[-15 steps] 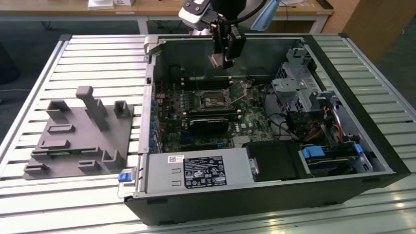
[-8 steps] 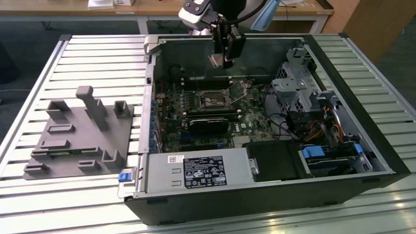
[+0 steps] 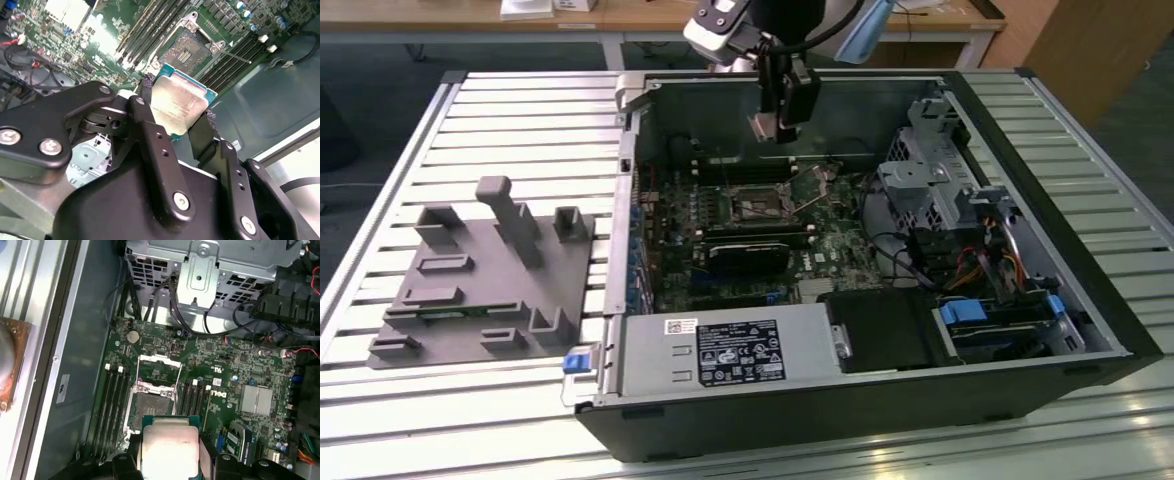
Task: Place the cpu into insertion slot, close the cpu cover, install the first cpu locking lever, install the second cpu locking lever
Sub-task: 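Place the cpu into insertion slot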
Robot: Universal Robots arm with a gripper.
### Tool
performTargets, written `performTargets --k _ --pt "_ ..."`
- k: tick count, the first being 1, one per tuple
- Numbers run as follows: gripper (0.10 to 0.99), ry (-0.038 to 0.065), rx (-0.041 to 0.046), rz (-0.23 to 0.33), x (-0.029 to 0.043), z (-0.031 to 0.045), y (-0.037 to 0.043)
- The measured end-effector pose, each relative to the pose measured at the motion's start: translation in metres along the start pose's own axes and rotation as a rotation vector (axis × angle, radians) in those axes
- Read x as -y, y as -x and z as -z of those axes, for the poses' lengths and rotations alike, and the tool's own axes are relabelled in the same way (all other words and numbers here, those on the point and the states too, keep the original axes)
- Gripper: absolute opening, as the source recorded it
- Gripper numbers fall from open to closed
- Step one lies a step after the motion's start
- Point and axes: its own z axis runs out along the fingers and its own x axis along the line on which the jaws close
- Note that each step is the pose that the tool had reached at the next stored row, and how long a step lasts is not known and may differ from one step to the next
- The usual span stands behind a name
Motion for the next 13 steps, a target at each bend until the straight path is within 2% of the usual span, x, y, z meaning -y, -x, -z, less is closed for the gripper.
performTargets --k 4,13 --pt "0.541 0.000 0.0016 -0.019 0.0002 -0.0033 -0.0002" --pt "0.541 0.000 0.0017 -0.020 0.0006 -0.0084 -0.0002"
